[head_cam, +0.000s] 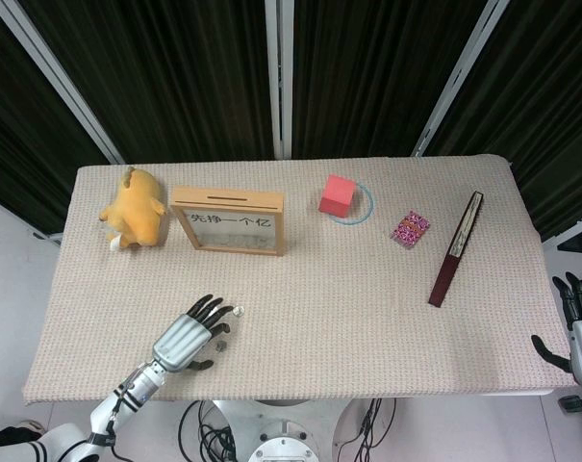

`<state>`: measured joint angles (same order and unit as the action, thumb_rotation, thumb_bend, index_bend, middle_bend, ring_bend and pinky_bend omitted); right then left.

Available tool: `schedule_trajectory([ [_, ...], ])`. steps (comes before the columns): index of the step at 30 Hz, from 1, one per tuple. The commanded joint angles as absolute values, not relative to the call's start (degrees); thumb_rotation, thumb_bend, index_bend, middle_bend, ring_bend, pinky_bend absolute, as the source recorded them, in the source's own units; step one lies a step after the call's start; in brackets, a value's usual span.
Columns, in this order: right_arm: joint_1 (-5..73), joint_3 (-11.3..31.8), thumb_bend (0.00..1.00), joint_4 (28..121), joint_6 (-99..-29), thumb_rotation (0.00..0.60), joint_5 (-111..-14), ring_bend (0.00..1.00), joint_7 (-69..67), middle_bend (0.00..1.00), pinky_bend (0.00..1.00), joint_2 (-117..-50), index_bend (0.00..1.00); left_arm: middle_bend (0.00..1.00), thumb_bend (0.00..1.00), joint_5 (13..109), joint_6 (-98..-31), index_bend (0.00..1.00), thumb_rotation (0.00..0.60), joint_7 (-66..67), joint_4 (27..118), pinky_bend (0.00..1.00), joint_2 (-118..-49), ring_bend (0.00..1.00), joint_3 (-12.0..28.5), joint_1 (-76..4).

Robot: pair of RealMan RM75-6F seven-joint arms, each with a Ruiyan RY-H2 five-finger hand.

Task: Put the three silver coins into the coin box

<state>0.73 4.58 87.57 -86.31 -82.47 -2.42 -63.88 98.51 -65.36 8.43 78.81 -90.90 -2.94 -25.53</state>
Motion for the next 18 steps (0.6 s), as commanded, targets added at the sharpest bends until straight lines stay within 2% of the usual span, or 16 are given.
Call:
schedule_trajectory([
  [1, 0.79, 4.56, 0.17, 87.49, -86.2, 0.6, -82.53, 0.0, -2.5, 0.0, 0.0, -63.94, 0.0, 0.1, 0.08, 98.11, -65.47, 0.38, 0.6, 8.41, 78.51, 0.08, -91.17, 0.0, -3.1, -25.5],
  [7, 0.86, 4.67, 0.17, 87.57, -86.2, 0.6, -82.61, 0.0, -2.47, 0.0, 0.0, -63.82, 0.0, 0.1, 0.09, 97.33, -65.69, 0.44, 0.6, 7.34, 78.02, 0.08, -91.58, 0.0, -3.67, -25.46],
  [18, 0.89, 4.59, 0.17, 87.6, -85.95, 0.6, -82.63, 0.0, -2.2, 0.0, 0.0, -63.92, 0.0, 0.1, 0.15, 96.62, -65.52, 0.43, 0.6, 5.77, 77.97, 0.08, -91.81, 0.0, -3.96, -26.22],
])
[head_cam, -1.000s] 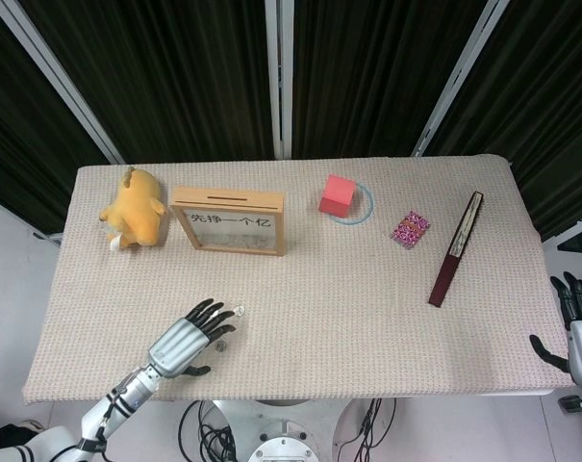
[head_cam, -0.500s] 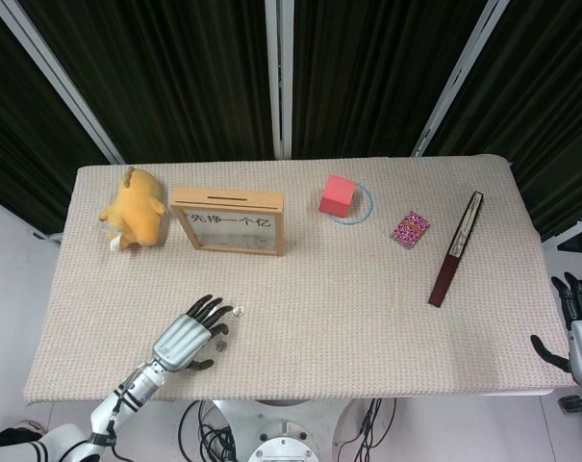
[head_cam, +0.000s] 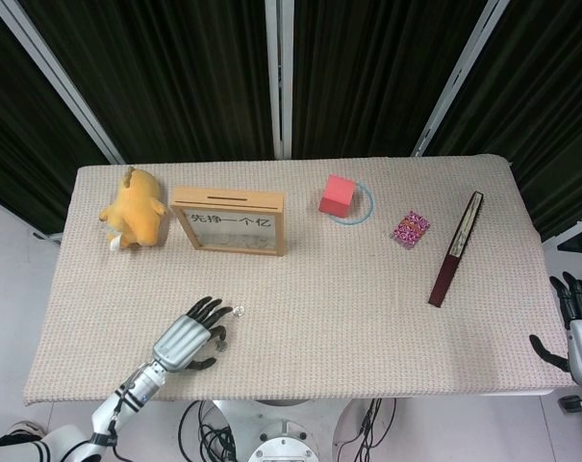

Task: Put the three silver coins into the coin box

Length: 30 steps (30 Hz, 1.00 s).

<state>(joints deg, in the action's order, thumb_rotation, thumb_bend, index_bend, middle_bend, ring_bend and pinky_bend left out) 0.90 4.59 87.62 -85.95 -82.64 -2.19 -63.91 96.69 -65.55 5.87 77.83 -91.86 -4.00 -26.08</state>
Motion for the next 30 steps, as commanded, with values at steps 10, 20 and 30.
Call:
schedule_trajectory([
  [10, 0.87, 4.53, 0.17, 87.02, -85.67, 0.6, -82.5, 0.0, -2.63, 0.0, 0.0, -64.17, 0.0, 0.1, 0.22, 95.94, -65.51, 0.43, 0.6, 5.19, 78.12, 0.07, -91.86, 0.0, -4.16, -26.62],
  [20, 0.84, 4.43, 0.17, 86.48, -85.45, 0.6, -82.5, 0.0, -3.04, 0.0, 0.0, -64.43, 0.0, 0.1, 0.26, 95.41, -64.96, 0.44, 0.6, 5.12, 78.68, 0.07, -91.84, 0.0, -4.58, -27.01],
  [30, 0.69, 4.43, 0.17, 86.21, -85.53, 0.6, -82.47, 0.0, -3.34, 0.0, 0.0, -64.41, 0.0, 0.1, 0.28, 94.79, -64.59, 0.45, 0.6, 5.06, 78.15, 0.07, -92.32, 0.0, -4.79, -27.19],
])
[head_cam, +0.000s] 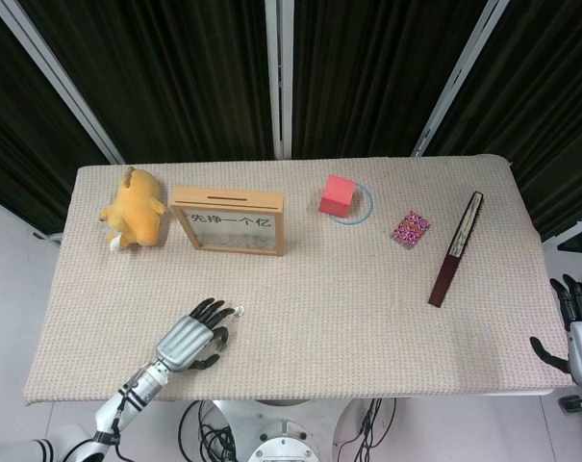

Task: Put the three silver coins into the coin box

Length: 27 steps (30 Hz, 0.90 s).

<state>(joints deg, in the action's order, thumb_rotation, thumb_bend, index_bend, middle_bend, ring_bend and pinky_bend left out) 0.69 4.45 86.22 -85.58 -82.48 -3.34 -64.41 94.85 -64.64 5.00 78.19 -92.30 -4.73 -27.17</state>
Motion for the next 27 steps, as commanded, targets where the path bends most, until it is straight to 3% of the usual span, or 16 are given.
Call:
schedule_trajectory([
  [1, 0.7, 4.41, 0.17, 86.19, -85.48, 0.6, -82.47, 0.0, -3.34, 0.0, 0.0, -64.43, 0.0, 0.1, 0.28, 94.73, -64.55, 0.45, 0.6, 5.09, 78.12, 0.07, -92.34, 0.0, -4.82, -27.2],
  [27, 0.8, 4.36, 0.18, 85.64, -84.97, 0.6, -82.35, 0.0, -3.5, 0.0, 0.0, -64.84, 0.0, 0.1, 0.28, 94.15, -63.92, 0.45, 0.6, 4.67, 77.05, 0.07, -93.09, 0.0, -5.12, -27.84],
])
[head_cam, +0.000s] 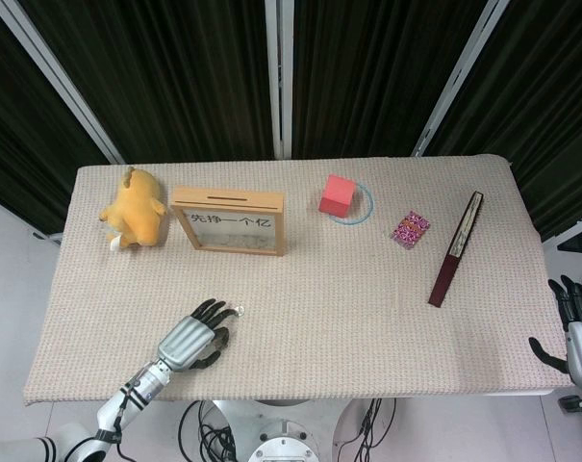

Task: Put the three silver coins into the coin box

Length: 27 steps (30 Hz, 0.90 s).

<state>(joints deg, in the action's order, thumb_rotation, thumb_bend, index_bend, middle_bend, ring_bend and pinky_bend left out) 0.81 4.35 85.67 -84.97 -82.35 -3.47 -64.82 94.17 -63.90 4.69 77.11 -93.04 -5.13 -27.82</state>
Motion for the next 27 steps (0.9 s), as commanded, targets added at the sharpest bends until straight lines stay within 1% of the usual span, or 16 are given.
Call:
schedule_trajectory([
  [1, 0.8, 4.36, 0.18, 85.61, -84.98, 0.6, -82.36, 0.0, -3.55, 0.0, 0.0, -64.84, 0.0, 0.1, 0.28, 94.16, -63.93, 0.45, 0.6, 4.68, 76.98, 0.07, -93.15, 0.0, -5.1, -27.88],
  [14, 0.76, 4.41, 0.18, 85.26, -84.94, 0.6, -82.29, 0.0, -3.99, 0.0, 0.0, -64.81, 0.0, 0.13, 0.29, 95.46, -66.23, 0.49, 0.6, 3.34, 74.24, 0.08, -95.16, 0.0, -4.84, -27.88],
  [21, 0.75, 4.37, 0.18, 85.29, -84.82, 0.6, -82.27, 0.0, -4.05, 0.0, 0.0, -64.72, 0.0, 0.18, 0.34, 97.1, -70.67, 0.5, 0.6, 1.01, 70.1, 0.1, -98.03, 0.01, -4.48, -26.91],
  [27, 0.66, 4.34, 0.18, 85.17, -84.8, 0.6, -82.15, 0.0, -4.13, 0.0, 0.0, -64.69, 0.0, 0.18, 0.38, 97.07, -71.49, 0.53, 0.6, -0.35, 67.36, 0.1, -99.43, 0.01, -4.52, -26.56],
])
